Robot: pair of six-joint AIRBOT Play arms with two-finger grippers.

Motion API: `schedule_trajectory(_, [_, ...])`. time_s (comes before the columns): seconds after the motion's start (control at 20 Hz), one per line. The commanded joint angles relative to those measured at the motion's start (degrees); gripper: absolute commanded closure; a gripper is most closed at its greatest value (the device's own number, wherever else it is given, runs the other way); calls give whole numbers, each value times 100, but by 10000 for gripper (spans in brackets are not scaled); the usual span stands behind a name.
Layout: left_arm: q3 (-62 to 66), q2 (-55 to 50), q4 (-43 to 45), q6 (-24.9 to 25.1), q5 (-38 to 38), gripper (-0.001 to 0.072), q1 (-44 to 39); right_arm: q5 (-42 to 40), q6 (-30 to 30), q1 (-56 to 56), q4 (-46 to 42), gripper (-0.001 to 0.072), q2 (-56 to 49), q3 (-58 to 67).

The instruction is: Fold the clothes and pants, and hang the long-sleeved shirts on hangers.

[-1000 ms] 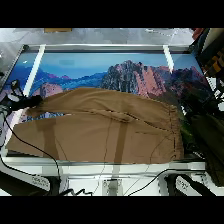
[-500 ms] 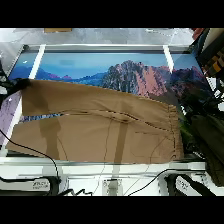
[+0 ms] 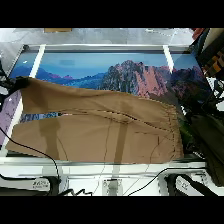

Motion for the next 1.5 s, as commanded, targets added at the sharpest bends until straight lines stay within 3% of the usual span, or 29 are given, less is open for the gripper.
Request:
schedule_trajectory(0.0, [4,-284,-20,22,214,21,-2,4,-2,2,-2,192,-210,2])
schedule_trajectory(0.25, [4,22,-20,15,33,29,0,286,-9,-2,-264,201,-179,144])
schedule_trajectory(0.4, [4,463,-13,-505,-629,34,48,1257,-9,-2,-715,428,-4,487])
schedule_trajectory(0.45, [4,610,-15,-520,-988,127,72,1661,-9,-2,-890,510,87,592])
schedule_trajectory(0.5, [4,730,26,-518,-1311,296,94,2004,-17,-2,-1117,684,190,656])
schedule_trajectory(0.55, [4,837,26,-516,-1585,513,116,2282,0,-2,-1436,684,332,669])
schedule_trajectory(0.6, [4,922,26,-518,-1757,675,151,2557,0,-2,-1705,684,479,667])
schedule_trajectory(0.85, [4,1364,26,-505,-2553,691,442,4181,-634,-4,-2592,685,1285,365])
schedule_trajectory(1.05, [4,1609,26,-470,-3180,691,610,4896,-715,-4,-2347,686,2159,-817])
schedule_trajectory(1.15, [4,1613,26,-474,-3279,691,619,4922,-420,-2,-2227,683,2524,-1357])
schedule_trajectory(1.2, [4,1609,22,-474,-3283,691,616,4809,-136,-2,-2339,581,2623,-1532])
schedule_trajectory(1.25, [4,1606,22,-474,-3283,691,616,4704,313,-2,-2518,310,2645,-1674])
schedule_trajectory(1.3, [4,1606,22,-474,-3285,691,608,4640,660,-4,-2653,188,2597,-1770])
schedule_trajectory(1.45, [4,1606,22,-476,-3281,691,608,4483,1228,-4,-2900,189,2262,-1982])
